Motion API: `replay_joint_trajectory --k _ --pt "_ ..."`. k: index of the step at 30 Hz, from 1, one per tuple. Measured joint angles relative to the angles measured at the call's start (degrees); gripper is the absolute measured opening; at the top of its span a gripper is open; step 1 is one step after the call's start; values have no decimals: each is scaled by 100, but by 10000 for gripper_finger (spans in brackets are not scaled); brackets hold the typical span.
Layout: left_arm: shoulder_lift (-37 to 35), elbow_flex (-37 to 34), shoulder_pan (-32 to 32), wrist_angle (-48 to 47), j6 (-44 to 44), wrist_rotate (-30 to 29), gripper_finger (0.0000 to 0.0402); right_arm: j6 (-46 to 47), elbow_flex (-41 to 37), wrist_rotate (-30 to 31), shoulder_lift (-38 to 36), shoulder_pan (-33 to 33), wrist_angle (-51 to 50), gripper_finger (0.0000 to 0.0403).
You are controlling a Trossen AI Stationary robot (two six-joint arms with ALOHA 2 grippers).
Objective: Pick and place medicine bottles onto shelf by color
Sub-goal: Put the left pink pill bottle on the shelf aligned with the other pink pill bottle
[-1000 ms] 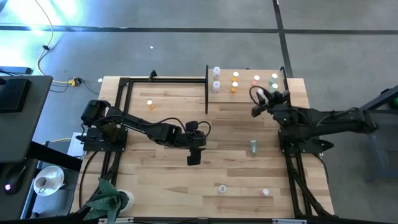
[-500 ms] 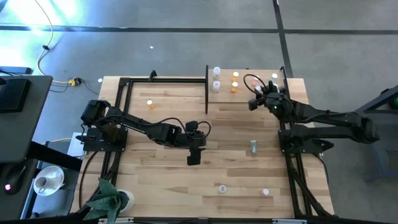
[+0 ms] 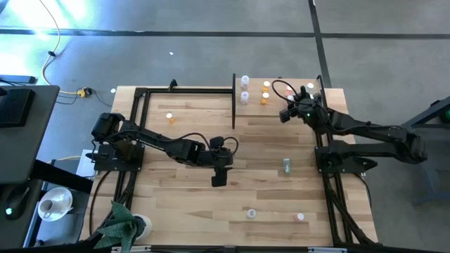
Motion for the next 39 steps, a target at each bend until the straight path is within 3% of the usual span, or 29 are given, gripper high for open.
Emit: replay_joint_trajectory --k 21,39 --pt "0 1 0 -42 -5 0 177 48 86 116 310 0 -39 104" --pt "0 1 0 -41 2 0 177 68 51 216 318 0 -95 179"
